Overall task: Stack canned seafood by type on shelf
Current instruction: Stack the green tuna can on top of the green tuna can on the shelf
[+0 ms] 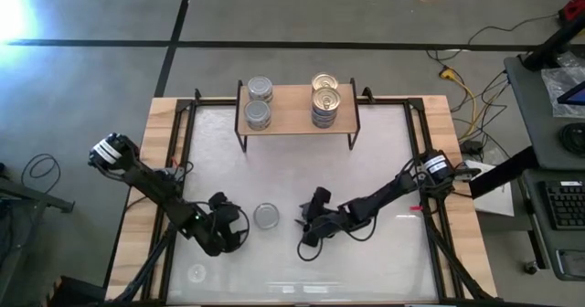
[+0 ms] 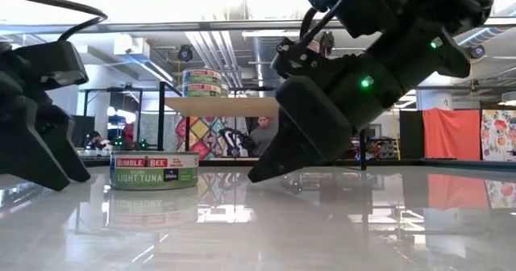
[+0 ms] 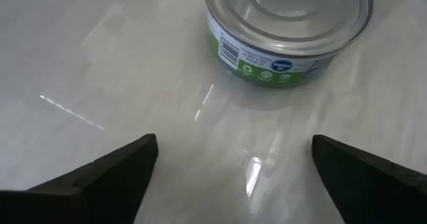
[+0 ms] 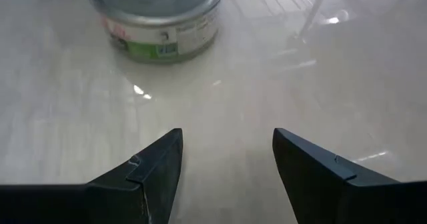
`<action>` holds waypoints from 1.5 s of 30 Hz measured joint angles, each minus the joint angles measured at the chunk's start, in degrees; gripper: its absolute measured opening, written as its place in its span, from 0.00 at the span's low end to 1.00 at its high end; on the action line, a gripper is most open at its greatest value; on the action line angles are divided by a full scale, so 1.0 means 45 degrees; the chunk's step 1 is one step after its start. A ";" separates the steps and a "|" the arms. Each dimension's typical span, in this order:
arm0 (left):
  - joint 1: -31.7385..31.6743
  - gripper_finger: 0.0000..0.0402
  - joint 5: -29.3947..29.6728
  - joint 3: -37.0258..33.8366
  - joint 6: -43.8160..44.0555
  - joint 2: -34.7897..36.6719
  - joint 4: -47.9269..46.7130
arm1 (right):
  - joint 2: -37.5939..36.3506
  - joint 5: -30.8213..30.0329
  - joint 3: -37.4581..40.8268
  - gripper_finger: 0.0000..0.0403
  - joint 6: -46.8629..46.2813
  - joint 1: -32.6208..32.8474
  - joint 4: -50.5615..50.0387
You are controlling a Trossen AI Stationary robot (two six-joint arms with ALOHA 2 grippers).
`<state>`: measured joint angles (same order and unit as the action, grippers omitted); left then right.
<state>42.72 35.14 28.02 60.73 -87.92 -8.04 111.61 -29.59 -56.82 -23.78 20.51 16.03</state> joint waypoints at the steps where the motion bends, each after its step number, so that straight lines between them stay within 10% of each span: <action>1: 0.0045 0.93 -0.0003 0.0087 -0.0153 0.0024 -0.0073 | 0.0000 -0.0004 -0.0060 0.56 0.0057 0.0000 0.0016; 10: 0.0057 0.68 -0.0696 0.0433 -0.1794 0.0058 0.0125 | 0.0000 0.0481 -0.0655 0.56 0.1205 -0.0037 0.0024; 26: -0.0953 0.97 -0.0771 -0.0034 -0.3762 -0.0403 0.2371 | 0.0000 0.0667 -0.0837 0.81 0.1447 -0.0400 -0.0766; 45: -0.1633 0.99 0.1019 -0.0853 -0.7013 -0.3176 0.9733 | 0.0005 0.1405 -0.0850 0.92 0.1508 -0.0899 -0.0516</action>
<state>35.37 39.72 24.18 29.17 -102.21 35.76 111.63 -23.26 -60.64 -16.99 16.47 13.71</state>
